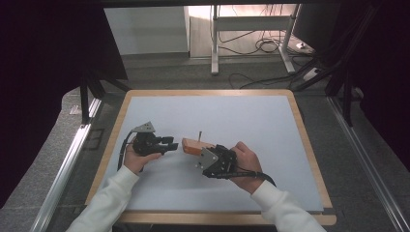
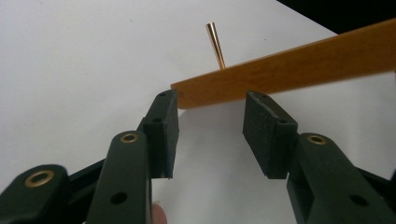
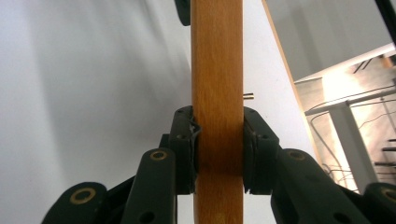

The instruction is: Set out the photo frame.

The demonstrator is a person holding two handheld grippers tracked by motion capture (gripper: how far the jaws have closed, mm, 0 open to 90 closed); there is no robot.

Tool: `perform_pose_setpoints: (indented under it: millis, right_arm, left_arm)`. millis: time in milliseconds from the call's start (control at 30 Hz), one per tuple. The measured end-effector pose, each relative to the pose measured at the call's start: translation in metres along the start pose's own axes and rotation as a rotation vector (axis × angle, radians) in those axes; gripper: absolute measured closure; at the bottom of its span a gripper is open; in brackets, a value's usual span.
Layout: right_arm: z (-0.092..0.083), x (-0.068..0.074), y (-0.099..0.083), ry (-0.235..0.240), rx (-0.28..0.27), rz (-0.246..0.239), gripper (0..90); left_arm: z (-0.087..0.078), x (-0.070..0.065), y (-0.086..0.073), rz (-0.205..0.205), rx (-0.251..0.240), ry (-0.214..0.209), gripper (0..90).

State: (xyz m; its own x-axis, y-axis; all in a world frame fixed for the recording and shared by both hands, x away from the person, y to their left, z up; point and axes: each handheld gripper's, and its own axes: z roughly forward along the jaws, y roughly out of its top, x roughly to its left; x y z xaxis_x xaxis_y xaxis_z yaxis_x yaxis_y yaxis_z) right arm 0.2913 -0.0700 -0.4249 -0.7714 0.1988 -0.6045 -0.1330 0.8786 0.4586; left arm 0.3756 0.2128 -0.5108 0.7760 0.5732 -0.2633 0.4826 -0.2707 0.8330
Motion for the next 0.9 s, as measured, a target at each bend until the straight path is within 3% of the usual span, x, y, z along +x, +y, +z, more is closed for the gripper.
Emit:
perform_pose_setpoints:
  millis: [433, 567, 667, 900]
  right_arm:
    - [0.008, -0.029, 0.013, 0.072, 0.019, 0.103, 70.2]
    - [0.012, -0.044, 0.017, 0.117, 0.027, 0.127, 70.2]
    - [0.016, -0.056, 0.021, 0.158, 0.014, 0.171, 70.2]
    - [0.016, -0.058, 0.027, 0.194, 0.002, 0.176, 70.2]
  left_arm:
    - [0.001, 0.000, -0.004, -0.003, 0.007, 0.016, 55.7]
    - [0.001, 0.001, -0.005, -0.004, 0.005, 0.018, 55.8]
    - [0.000, 0.003, -0.006, -0.009, 0.003, 0.021, 55.9]
    - [-0.001, 0.005, -0.008, -0.015, -0.002, 0.026, 56.0]
